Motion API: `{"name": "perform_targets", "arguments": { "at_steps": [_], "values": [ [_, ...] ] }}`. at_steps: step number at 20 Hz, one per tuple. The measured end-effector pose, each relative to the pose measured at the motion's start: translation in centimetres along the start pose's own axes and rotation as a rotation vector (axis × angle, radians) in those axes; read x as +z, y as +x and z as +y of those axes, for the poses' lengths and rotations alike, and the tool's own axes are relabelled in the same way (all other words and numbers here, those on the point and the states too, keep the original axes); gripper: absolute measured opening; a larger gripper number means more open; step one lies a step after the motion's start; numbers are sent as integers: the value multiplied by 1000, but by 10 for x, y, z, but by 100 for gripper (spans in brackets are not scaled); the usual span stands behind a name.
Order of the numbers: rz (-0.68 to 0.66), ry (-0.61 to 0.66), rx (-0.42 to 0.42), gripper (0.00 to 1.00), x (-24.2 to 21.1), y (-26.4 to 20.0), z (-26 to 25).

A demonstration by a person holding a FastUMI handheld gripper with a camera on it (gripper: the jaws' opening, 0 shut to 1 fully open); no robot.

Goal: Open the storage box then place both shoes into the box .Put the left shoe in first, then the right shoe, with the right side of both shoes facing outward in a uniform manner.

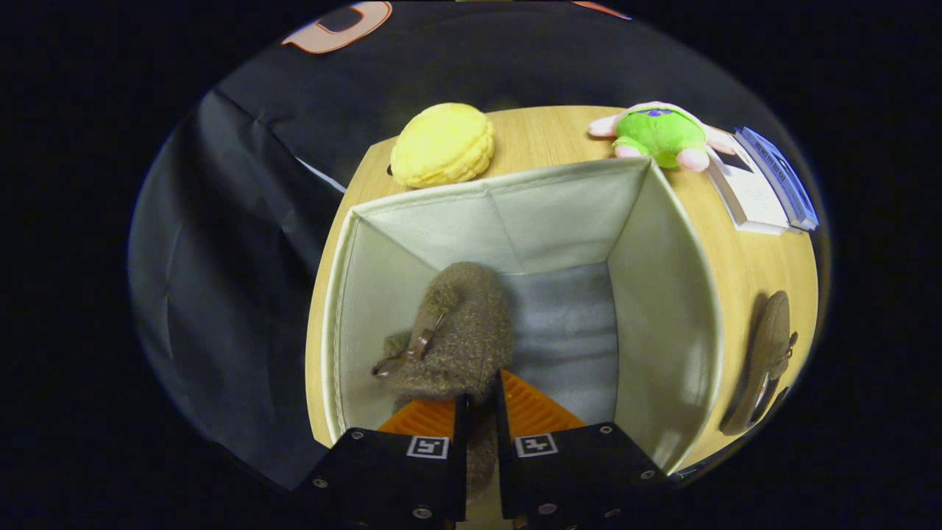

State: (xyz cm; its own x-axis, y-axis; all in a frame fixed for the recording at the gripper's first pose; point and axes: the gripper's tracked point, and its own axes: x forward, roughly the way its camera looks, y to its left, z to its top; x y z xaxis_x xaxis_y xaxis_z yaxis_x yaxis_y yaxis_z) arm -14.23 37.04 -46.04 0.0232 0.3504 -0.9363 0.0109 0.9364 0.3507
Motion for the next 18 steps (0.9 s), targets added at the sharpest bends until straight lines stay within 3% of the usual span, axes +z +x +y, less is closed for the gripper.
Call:
{"name": "perform_targets", "arguments": {
  "at_steps": [2, 3, 5, 9, 13, 18],
  "values": [
    [36, -5, 71, 31, -8, -7, 8],
    [31, -10, 81, 44, -7, -14, 5],
    [-1, -24, 115, 61, -2, -32, 6],
    [-79, -105, 165, 80, 10, -85, -3],
    [-194, -145, 161, 93, 25, -137, -28],
    [-306, -139, 134, 97, 31, -186, -81]
  ]
}}
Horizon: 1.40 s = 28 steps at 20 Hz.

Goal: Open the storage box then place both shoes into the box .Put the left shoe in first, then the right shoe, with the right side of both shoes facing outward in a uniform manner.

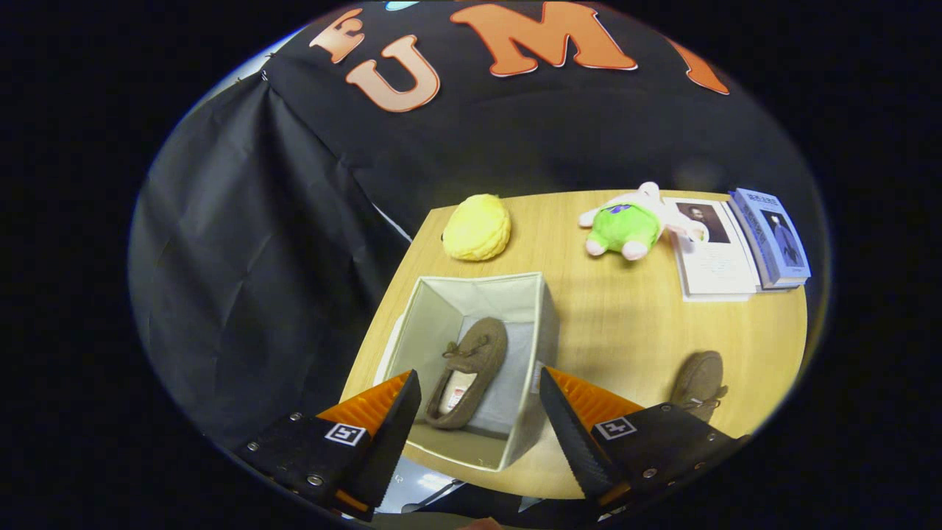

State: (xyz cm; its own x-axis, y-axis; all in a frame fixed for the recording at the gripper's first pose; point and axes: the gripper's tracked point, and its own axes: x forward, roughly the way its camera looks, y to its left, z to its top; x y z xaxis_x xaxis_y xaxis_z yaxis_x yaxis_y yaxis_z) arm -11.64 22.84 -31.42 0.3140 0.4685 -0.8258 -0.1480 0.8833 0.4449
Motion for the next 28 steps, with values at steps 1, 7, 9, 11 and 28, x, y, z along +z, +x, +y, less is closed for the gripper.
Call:
{"name": "perform_targets", "arguments": {
  "at_steps": [1, 7, 9, 11, 28],
  "values": [
    [-10, -5, -30, 97, -2, -8, -16],
    [-42, -46, -223, 99, -26, -32, -120],
    [-20, -37, -261, 99, -45, -35, -150],
    [19, -2, -281, 99, -64, -34, -173],
    [137, -26, -365, 75, -162, -1, -285]
  ]
}}
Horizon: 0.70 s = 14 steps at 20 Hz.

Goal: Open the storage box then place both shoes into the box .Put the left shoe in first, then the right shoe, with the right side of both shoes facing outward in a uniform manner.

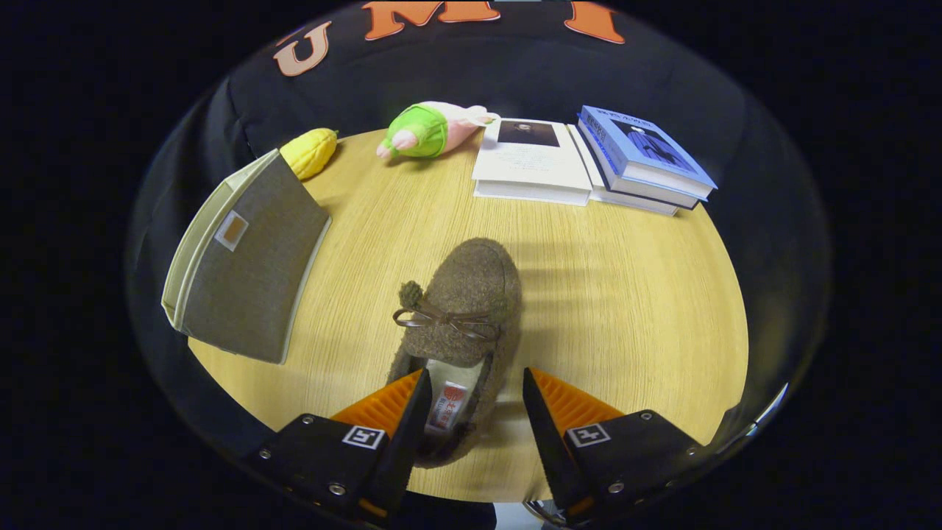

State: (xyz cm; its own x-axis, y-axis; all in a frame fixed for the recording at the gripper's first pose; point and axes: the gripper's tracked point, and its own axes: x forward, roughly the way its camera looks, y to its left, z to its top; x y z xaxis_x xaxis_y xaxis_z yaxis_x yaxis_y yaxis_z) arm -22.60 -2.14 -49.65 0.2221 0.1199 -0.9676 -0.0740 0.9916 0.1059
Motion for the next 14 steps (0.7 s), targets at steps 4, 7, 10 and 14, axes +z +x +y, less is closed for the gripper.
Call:
{"name": "perform_targets", "arguments": {
  "at_steps": [4, 7, 10, 14],
  "values": [
    [-11, 52, -43, 57, -1, 20, -12],
    [-38, 149, -19, 40, 4, 34, -13],
    [-58, 214, -32, 25, 10, 43, -15],
    [-60, 245, -43, 4, 12, 41, -11]
  ]
}}
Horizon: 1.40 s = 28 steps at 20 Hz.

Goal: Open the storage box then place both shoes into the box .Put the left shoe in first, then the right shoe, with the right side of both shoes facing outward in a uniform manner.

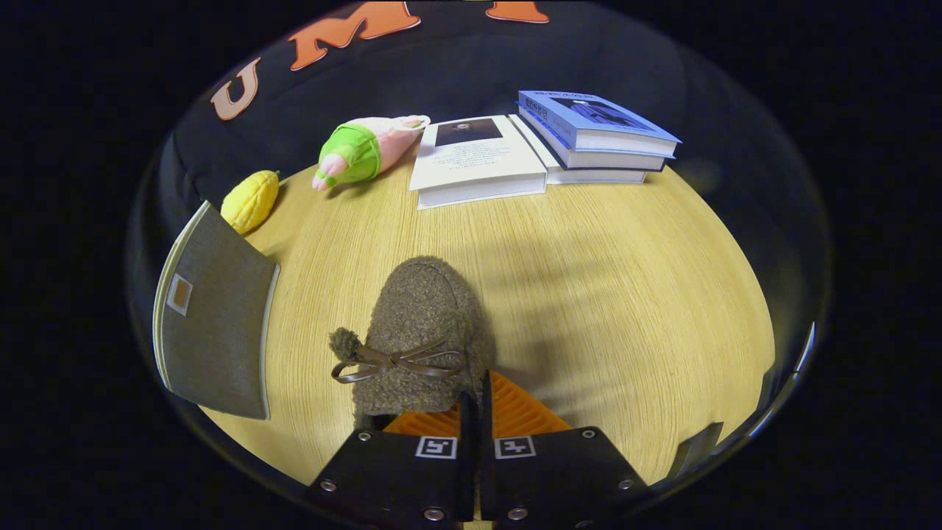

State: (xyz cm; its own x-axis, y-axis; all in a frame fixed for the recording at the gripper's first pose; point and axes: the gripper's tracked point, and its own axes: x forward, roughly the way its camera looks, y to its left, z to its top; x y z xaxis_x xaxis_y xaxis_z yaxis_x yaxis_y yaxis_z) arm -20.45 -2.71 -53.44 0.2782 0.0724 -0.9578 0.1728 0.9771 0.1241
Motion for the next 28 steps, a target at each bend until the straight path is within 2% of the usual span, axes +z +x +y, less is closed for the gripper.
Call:
{"name": "perform_targets", "arguments": {
  "at_steps": [5, 8, 15, 22, 28],
  "values": [
    [-14, 74, 68, 3, 21, -30, 31],
    [-50, 63, 99, 3, 46, -58, 57],
    [-113, 17, 232, 3, 95, -118, 149],
    [-118, -71, 316, 3, 110, -150, 245],
    [-89, -127, 349, 3, 102, -148, 315]
  ]
}}
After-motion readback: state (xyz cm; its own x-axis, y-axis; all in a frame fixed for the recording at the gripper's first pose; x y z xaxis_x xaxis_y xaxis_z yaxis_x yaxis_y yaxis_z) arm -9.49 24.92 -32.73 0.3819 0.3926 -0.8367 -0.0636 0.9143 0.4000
